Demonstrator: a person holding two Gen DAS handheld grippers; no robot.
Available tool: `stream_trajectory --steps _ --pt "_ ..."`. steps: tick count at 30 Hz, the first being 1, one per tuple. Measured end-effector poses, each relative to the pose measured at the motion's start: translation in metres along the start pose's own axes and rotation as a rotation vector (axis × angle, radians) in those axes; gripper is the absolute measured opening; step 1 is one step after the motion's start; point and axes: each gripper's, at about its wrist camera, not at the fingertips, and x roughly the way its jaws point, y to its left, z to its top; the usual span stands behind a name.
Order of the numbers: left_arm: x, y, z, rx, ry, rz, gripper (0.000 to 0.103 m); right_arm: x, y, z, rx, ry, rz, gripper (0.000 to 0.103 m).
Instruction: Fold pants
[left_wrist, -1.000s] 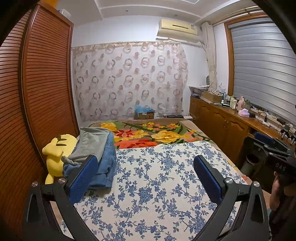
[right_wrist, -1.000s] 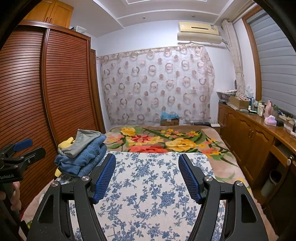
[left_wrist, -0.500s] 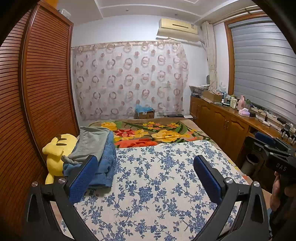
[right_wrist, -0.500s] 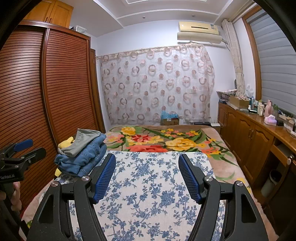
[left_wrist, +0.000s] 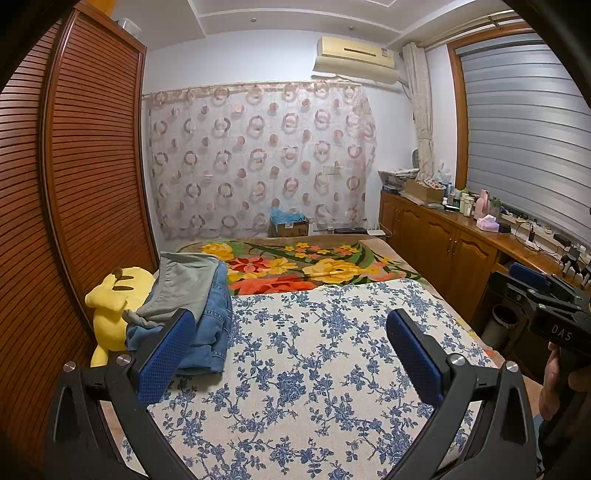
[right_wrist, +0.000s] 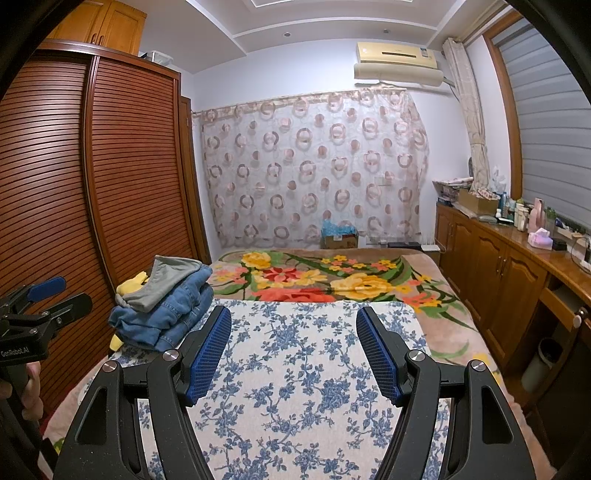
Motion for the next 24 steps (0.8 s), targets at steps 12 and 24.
stream_trajectory --steps 12,24 --pt "0.0005 -0.0001 -0.0015 -0.002 -0.001 0.004 0.103 -0.0001 -0.0008 -0.0002 -0.002 0.004 0.003 0.072" --pt "0.0009 0.0014 -0.002 -0.001 -0.001 0.004 0.103 -0.0006 -0.0022 -0.0002 -0.002 0.002 0.004 0.072"
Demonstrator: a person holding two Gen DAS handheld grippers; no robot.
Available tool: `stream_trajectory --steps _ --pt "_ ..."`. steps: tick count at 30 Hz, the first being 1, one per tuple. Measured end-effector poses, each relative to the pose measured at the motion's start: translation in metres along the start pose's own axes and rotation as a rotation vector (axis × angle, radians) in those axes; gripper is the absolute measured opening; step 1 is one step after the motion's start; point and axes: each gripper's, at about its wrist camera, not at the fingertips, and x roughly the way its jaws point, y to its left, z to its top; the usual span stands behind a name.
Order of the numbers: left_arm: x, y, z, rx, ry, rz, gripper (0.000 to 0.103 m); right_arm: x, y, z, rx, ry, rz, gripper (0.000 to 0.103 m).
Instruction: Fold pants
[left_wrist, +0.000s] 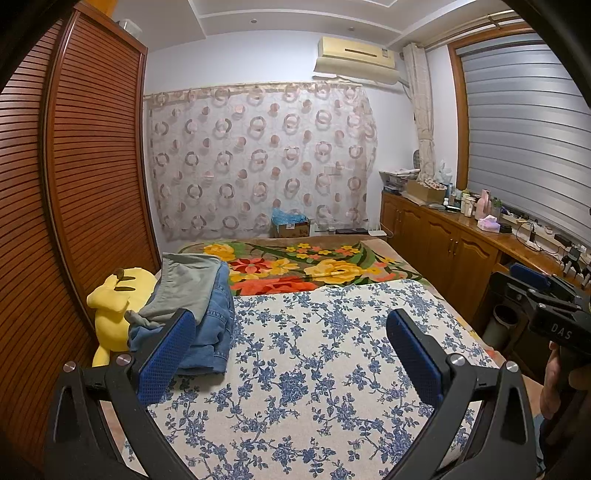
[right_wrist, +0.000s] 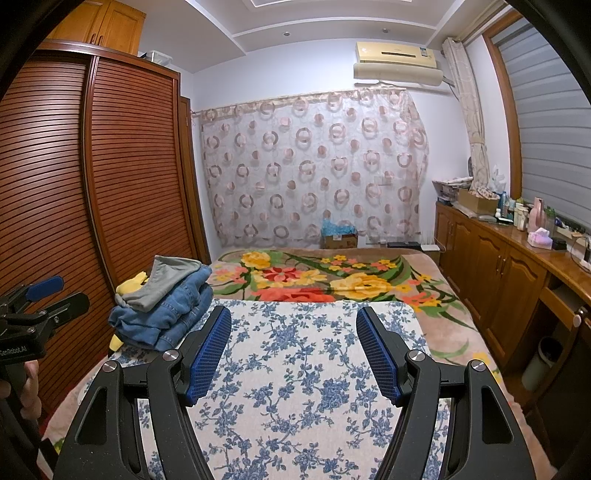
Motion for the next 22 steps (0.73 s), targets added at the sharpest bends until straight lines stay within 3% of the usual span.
stream_trajectory --steps 22 --pt "0.0 -0.0005 0.0 -0.001 0.0 0.0 0.103 -0.0017 0.0013 -0.0003 -0.002 -0.006 -0.005 0.072"
